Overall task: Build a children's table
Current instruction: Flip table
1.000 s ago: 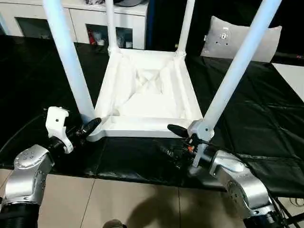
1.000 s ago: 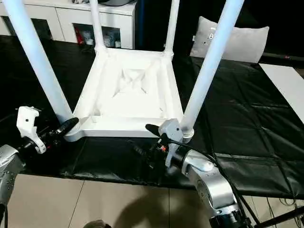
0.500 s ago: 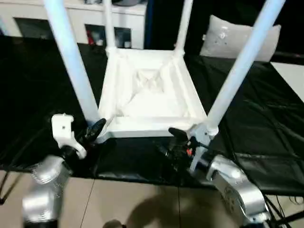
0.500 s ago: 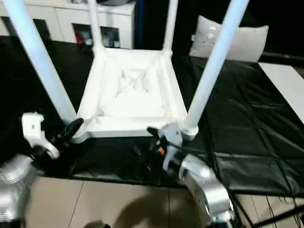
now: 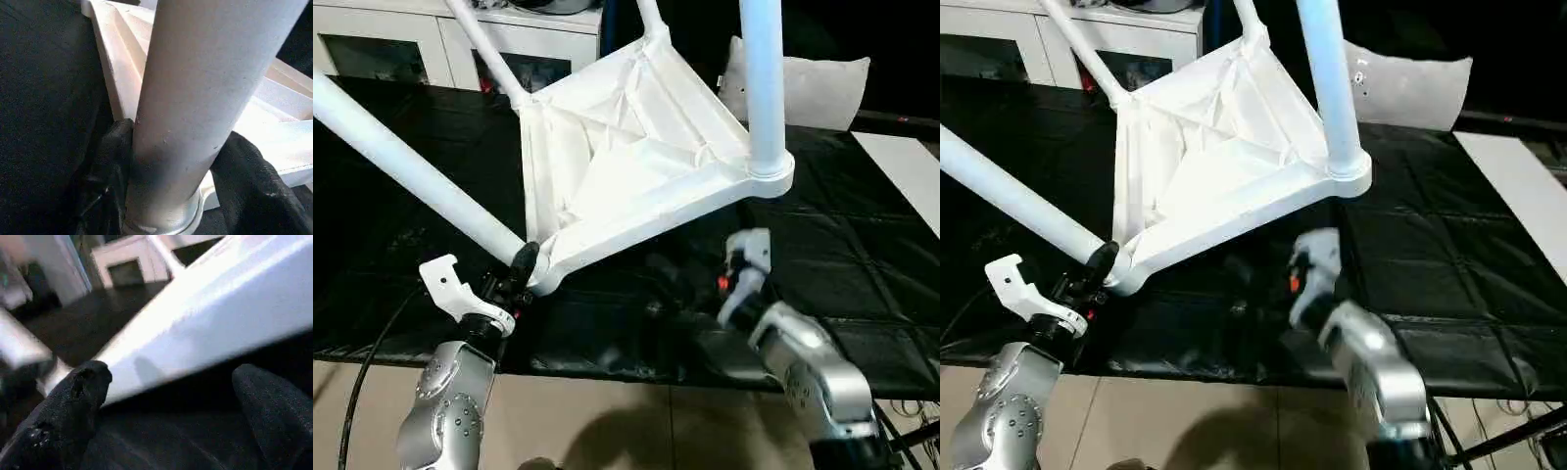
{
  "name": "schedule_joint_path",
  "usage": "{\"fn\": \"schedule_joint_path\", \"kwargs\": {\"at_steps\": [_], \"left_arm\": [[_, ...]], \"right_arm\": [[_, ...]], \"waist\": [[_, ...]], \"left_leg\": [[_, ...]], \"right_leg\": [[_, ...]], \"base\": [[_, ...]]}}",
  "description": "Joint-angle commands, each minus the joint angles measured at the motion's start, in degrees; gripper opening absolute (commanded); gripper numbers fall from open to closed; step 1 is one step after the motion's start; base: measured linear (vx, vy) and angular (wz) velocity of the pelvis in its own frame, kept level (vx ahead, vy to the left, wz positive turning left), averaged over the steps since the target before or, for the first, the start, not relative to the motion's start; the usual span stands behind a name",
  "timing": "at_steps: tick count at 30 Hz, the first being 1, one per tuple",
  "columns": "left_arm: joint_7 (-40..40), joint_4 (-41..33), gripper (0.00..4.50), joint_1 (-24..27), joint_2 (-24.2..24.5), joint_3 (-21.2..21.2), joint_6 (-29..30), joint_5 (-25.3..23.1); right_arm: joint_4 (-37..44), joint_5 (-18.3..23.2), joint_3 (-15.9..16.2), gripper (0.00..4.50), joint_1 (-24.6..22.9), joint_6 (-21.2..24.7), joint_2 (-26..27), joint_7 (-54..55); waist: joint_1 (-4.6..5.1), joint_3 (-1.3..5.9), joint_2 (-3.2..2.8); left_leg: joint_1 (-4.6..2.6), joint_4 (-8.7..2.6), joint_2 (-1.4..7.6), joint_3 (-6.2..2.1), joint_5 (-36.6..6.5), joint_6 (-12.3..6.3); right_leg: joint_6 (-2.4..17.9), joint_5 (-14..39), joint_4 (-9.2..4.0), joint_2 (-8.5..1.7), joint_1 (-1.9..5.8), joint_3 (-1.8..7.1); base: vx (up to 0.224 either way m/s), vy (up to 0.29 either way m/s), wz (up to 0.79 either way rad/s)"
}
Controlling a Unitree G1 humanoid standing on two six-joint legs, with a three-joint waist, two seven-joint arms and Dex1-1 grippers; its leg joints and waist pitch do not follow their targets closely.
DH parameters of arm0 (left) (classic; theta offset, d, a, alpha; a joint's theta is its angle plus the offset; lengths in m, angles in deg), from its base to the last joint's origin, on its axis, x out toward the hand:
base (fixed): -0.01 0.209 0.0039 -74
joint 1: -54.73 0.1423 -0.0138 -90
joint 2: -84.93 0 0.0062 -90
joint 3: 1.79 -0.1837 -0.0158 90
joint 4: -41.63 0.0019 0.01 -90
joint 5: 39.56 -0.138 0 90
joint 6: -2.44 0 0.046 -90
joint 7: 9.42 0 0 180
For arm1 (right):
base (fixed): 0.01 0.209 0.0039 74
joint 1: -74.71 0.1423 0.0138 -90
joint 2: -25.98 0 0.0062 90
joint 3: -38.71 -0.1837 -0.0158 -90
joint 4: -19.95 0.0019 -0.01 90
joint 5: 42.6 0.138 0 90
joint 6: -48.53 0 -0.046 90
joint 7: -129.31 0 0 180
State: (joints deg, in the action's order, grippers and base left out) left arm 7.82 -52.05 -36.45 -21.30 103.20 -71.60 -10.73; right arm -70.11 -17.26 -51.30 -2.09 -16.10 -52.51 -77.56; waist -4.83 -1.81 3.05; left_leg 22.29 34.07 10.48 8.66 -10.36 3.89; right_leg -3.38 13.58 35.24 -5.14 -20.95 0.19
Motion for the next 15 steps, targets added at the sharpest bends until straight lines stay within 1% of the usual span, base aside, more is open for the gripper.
{"fn": "schedule_joint_path", "kwargs": {"at_steps": [1,2,4,5,7,10,11,12,13,14,15], "left_arm": [[-0.7,2.0,2.09,1.1,-1.6,-0.9,3.3,2.5],[-0.6,1.8,2.09,1.2,-1.7,-1.0,3.6,2.6],[0.1,1.3,2.09,1.3,-1.8,-1.4,4.0,2.6],[0.4,1.1,2.09,1.3,-1.8,-1.6,4.2,2.7],[0.5,0.9,2.09,1.1,-1.7,-1.9,4.5,2.9],[0.3,0.7,2.09,0.9,-1.5,-2.0,4.8,3.1],[0.5,0.5,2.09,0.8,-1.4,-2.2,4.9,3.2],[0.6,0.4,2.09,0.9,-1.3,-2.3,5.1,3.3],[0.8,0.3,2.09,0.9,-1.1,-2.5,5.4,3.2],[0.8,0.3,2.09,0.9,-1.1,-2.5,5.4,3.2],[1.1,0.1,2.09,1.0,-0.9,-3.0,6.0,3.0]], "right_arm": [[-1.8,2.3,-2.5,4.50,1.4,1.8,0.5,1.5],[-2.4,2.9,-2.9,4.50,2.0,1.9,1.0,1.5],[-3.8,4.2,-4.2,4.50,3.1,3.1,2.3,2.3],[-4.5,4.5,-4.8,4.50,3.7,3.7,2.7,2.7],[-6.4,3.9,-4.4,4.50,4.7,3.8,2.9,2.7],[-7.4,4.6,-4.4,4.50,5.5,4.6,3.7,3.3],[-7.8,4.9,-4.5,4.50,5.7,4.5,4.0,3.2],[-8.7,5.1,-5.0,4.50,6.3,4.1,4.6,3.9],[-10.2,4.9,-5.5,4.50,7.1,3.9,5.1,4.8],[-10.2,4.9,-5.5,4.50,7.1,3.9,5.1,4.8],[-13.1,4.4,-6.1,4.50,8.7,3.2,5.7,5.4]], "waist": [[0.14,2.26,0.32],[0.04,2.27,0.19],[0.15,2.34,0.28],[0.24,2.29,0.23],[0.07,2.33,0.18],[-0.11,2.37,0.14],[-0.17,2.39,0.00],[-0.18,2.42,0.03],[-0.08,2.42,-0.10],[-0.08,2.42,-0.10],[-0.15,2.40,-0.29]], "left_leg": [[-1.10,-4.97,1.66,0.19,-11.9,1.00],[-1.13,-4.98,1.69,0.21,-11.8,1.03],[-1.04,-4.98,1.67,0.24,-11.5,1.12],[-1.09,-5.03,1.63,0.27,-11.5,1.31],[-1.19,-5.00,1.67,0.33,-11.7,1.74],[-1.21,-4.93,1.66,0.40,-10.6,1.70],[-1.26,-4.91,1.64,0.43,-10.5,1.72],[-1.26,-4.91,1.67,0.40,-10.4,1.73],[-1.23,-4.98,1.61,0.39,-10.6,2.07],[-1.23,-4.98,1.61,0.39,-10.6,2.07],[-1.31,-5.03,1.64,0.38,-11.1,2.40]], "right_leg": [[6.1,3.4,-4.03,-1.19,0.73,0.49],[6.1,2.9,-3.98,-1.24,0.76,0.52],[6.1,2.3,-3.91,-1.22,0.84,0.49],[6.2,2.4,-3.90,-1.17,0.75,0.52],[6.3,2.8,-3.93,-1.19,0.73,0.52],[6.1,1.2,-3.84,-1.21,0.77,0.57],[6.1,0.6,-3.82,-1.15,0.72,0.57],[6.1,0.2,-3.77,-1.18,0.79,0.56],[6.3,0.2,-3.75,-1.18,0.74,0.51],[6.3,0.2,-3.75,-1.18,0.74,0.51],[6.3,1.0,-3.77,-1.18,0.73,0.53]], "base": [[0.000,0.000,0.00],[0.000,0.000,0.00],[0.000,0.000,0.00],[0.000,0.000,0.00],[0.000,0.000,0.00],[0.000,0.000,0.00],[0.000,0.000,0.00],[0.000,0.000,0.00],[0.000,0.000,0.00],[0.000,0.000,0.00],[0.000,0.000,0.00]]}}
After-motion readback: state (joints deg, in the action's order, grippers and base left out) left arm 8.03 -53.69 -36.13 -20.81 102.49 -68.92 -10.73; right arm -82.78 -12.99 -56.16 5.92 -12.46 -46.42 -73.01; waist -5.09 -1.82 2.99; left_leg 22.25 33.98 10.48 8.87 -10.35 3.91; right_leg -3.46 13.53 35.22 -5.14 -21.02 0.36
